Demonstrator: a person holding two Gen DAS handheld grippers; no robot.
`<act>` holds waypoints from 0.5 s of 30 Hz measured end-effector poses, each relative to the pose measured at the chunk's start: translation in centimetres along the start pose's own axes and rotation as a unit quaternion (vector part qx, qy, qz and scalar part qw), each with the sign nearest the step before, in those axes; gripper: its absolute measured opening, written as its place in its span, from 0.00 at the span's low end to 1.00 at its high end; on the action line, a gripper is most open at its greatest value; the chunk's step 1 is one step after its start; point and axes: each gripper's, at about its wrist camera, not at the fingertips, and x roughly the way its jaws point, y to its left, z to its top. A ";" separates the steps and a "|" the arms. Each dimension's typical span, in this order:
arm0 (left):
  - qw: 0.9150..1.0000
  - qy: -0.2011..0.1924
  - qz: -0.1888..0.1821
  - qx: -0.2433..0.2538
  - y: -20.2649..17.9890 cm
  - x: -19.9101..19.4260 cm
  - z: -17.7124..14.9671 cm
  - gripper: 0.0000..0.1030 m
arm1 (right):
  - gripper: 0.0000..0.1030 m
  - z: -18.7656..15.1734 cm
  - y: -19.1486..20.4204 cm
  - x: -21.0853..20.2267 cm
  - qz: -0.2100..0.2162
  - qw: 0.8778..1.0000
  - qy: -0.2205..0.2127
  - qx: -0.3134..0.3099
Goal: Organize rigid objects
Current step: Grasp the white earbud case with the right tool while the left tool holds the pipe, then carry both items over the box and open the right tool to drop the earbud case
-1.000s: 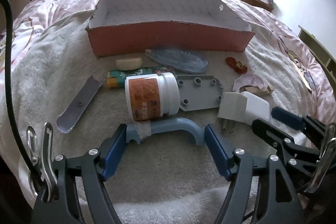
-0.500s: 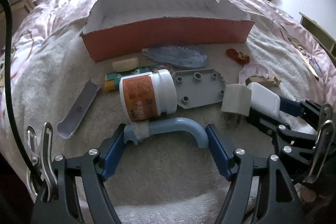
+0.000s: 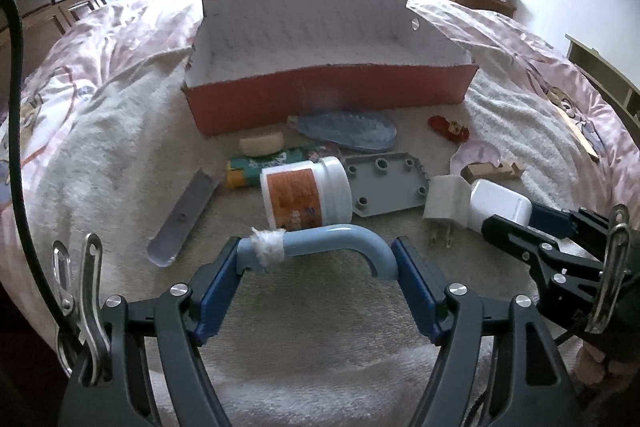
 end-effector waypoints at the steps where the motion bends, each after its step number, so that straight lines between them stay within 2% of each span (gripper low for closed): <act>1: 1.000 -0.001 0.000 0.000 0.1 -0.1 0.0 0.73 | 0.46 0.0 0.0 -0.1 0.002 1.000 -0.001 0.002; 15: 1.000 -0.011 -0.004 -0.008 0.5 -0.9 0.4 0.73 | 0.45 0.7 1.1 -1.7 0.014 1.000 -0.020 -0.002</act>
